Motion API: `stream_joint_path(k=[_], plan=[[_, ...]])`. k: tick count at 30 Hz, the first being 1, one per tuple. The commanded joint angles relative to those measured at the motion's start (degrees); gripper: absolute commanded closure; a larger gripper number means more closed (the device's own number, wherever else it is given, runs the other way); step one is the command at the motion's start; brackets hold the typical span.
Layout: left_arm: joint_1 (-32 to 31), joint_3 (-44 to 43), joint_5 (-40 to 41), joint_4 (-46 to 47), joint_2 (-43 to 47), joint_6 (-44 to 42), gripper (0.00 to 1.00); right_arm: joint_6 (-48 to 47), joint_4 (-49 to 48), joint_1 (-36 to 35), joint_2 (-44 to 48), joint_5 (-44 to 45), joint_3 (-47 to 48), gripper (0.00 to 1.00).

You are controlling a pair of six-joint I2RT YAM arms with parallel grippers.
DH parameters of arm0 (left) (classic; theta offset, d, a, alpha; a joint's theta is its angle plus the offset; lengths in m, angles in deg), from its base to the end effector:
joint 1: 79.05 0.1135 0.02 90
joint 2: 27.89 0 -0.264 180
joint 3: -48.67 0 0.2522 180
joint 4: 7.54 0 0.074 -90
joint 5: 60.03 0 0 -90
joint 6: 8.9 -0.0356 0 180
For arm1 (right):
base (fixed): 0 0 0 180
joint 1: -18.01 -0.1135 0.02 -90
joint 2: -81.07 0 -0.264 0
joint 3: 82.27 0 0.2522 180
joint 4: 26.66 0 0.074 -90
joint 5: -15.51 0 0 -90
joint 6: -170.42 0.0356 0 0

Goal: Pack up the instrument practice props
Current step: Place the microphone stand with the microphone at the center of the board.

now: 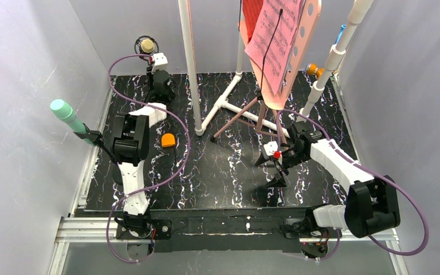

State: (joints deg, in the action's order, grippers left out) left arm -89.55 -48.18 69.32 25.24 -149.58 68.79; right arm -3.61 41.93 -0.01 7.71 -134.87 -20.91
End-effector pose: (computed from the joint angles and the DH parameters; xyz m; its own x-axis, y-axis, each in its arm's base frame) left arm 0.4840 -0.0668 0.2462 0.0311 0.1619 -0.9863 -0.4945 0.8600 0.1256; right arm 0.1864 0.0932 0.2236 0.1889 -0.4555 -0.8700 -0.9630 -0.2592 -0.0734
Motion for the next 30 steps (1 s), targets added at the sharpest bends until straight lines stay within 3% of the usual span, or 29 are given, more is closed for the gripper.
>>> stream_joint_path(k=[1,9,15,16,18,20,22,25,28,30], plan=[[1.63,-3.48,-0.6,4.88,0.8,2.98,1.0,-3.96,4.53,0.09,-1.34,-0.25,2.88,0.0],[3.24,2.45,0.53,4.92,1.93,7.36,0.89,-4.06,4.68,0.1,-1.7,-0.26,2.81,0.0],[3.65,7.45,-0.69,4.87,4.44,9.46,0.68,-3.45,4.09,0.09,-1.52,-0.31,2.7,0.0],[3.65,8.6,-1.22,4.87,5.24,9.67,0.61,-3.16,3.96,0.11,-1.43,-0.27,2.68,0.0],[3.49,12.44,-5.38,4.52,9.8,10.96,0.33,-2.49,3.13,0.1,-1.14,-0.11,2.34,0.0],[3.34,15.52,-7.32,2.05,14.11,11.96,0.12,-1.64,2.36,0.18,-0.7,-0.08,2.07,0.0],[3.3,19.52,-8.49,-0.2,18.37,14.48,0.03,-0.7,1.26,0.25,-0.24,0.07,1.66,0.0],[3.25,26.45,-17.66,-7.04,27.33,21.88,0.02,0.19,0.37,0.57,0.06,0.42,1.28,0.0],[3.12,35.41,-40.13,-12.52,38.43,31.53,0.02,0.94,-0.42,1.44,1.32,0.46,0.43,0.0],[2.7,37.59,-45.22,-14.42,43.02,33.17,0.02,1.33,-0.81,1.57,1.63,0.24,0.23,0.0]])
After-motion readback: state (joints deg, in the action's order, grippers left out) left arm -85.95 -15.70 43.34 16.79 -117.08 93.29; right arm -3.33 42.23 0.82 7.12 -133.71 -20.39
